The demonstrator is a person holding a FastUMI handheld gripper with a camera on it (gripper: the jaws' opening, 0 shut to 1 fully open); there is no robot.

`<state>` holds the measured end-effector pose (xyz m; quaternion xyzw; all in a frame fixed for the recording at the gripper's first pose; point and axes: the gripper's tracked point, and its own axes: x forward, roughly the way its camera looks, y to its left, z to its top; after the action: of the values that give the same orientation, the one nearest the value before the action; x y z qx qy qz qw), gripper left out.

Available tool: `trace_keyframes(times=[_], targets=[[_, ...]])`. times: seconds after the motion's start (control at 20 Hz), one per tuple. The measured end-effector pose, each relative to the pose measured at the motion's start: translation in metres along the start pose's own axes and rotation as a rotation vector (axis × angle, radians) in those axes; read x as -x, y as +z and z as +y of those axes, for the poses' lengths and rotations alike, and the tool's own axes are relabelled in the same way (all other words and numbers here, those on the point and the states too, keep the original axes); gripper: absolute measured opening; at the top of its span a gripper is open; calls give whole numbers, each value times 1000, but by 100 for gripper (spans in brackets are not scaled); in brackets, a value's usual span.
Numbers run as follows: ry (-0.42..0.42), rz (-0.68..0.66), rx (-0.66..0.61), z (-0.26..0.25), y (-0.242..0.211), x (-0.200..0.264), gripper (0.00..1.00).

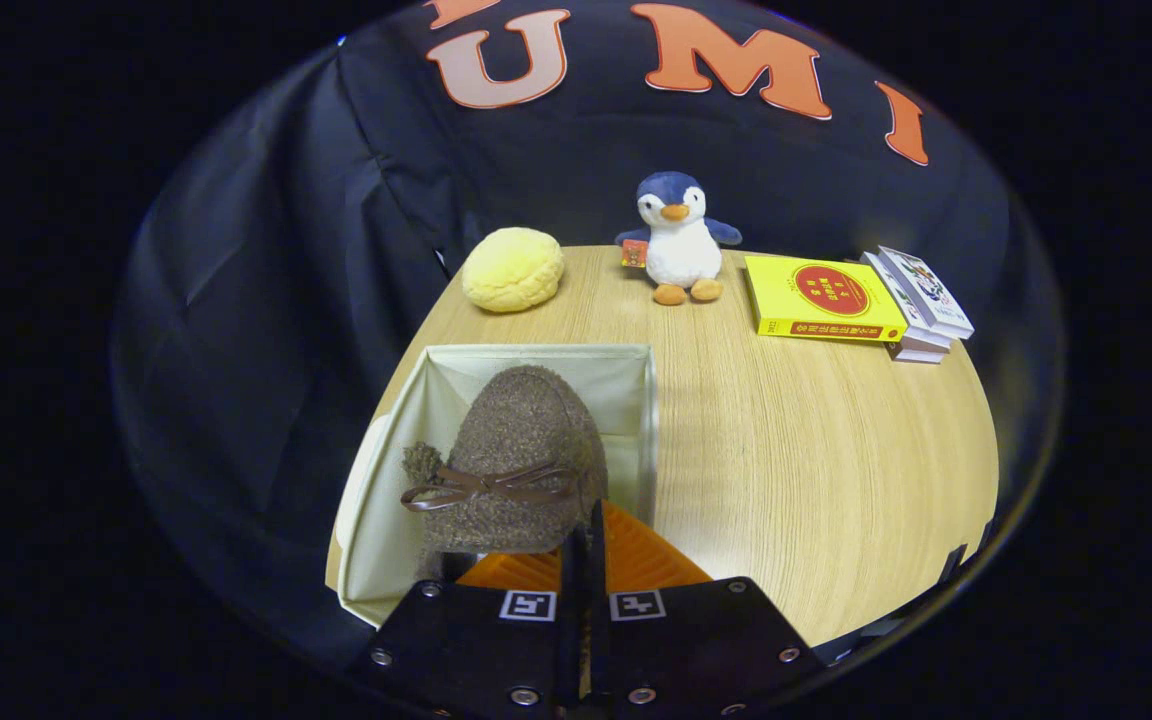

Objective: Open the storage box then place both shoes into the box .Put the left shoe in first, then the right shoe, with the right side of both shoes facing outward in a uniform manner.

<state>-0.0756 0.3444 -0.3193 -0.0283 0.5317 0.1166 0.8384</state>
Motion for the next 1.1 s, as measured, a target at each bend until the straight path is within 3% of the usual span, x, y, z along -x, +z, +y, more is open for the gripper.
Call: trace_keyframes(times=[0.15,0.25,0.5,0.75,1.1], targets=[[2,3,-6,6,4,-7,9],[-4,4,13,6,3,-9,17],[122,5,48,18,3,13,26],[195,-193,126,4,49,67,28],[197,-522,144,-64,114,156,46]])
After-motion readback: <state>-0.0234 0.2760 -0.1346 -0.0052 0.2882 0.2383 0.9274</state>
